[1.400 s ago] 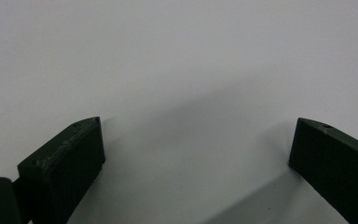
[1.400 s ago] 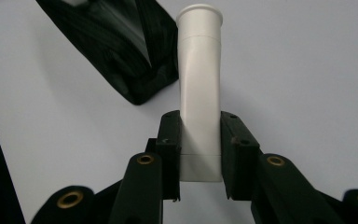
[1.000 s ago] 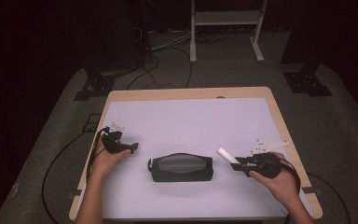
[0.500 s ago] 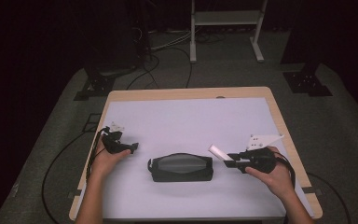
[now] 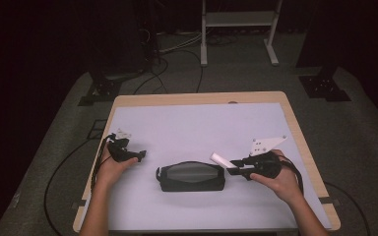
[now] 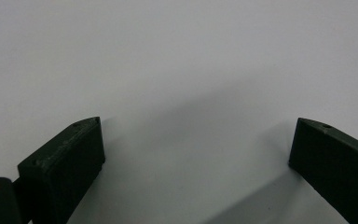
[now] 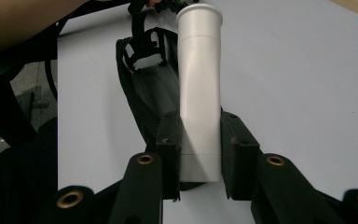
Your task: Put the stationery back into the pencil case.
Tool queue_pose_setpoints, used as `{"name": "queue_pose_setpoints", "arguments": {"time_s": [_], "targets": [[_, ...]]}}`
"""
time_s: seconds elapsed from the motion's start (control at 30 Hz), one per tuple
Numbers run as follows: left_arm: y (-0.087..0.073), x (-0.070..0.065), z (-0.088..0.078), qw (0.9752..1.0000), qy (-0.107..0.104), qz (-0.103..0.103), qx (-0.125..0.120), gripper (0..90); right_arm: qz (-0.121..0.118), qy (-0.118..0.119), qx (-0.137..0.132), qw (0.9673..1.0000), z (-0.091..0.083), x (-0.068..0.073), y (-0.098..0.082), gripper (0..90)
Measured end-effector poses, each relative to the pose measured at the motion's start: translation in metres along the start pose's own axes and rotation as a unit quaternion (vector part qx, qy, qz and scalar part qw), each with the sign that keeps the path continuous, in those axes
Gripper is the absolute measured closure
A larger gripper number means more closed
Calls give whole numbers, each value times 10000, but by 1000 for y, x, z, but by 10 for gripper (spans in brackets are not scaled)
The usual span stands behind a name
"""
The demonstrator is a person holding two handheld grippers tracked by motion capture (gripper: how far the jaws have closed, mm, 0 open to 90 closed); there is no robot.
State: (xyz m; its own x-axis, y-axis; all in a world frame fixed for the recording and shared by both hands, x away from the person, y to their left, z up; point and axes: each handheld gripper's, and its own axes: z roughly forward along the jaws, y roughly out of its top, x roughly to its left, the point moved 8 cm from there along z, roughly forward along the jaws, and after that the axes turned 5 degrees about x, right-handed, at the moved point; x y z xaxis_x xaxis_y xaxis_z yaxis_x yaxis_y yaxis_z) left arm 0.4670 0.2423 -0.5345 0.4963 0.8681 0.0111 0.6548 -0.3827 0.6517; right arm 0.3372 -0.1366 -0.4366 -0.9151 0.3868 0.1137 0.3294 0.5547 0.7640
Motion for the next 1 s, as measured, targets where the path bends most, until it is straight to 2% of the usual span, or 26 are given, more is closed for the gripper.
{"name": "queue_pose_setpoints", "arguments": {"time_s": [0.43, 1.0], "targets": [[0, 0, 0, 10000, -1, -4, 0, 22, -244, 303, 61, 9992, 19, 7, 17, 703], [0, 0, 0, 10000, 0, -1, 4, 22, -395, 474, 213, 9979, 44, 11, 28, 703]]}}
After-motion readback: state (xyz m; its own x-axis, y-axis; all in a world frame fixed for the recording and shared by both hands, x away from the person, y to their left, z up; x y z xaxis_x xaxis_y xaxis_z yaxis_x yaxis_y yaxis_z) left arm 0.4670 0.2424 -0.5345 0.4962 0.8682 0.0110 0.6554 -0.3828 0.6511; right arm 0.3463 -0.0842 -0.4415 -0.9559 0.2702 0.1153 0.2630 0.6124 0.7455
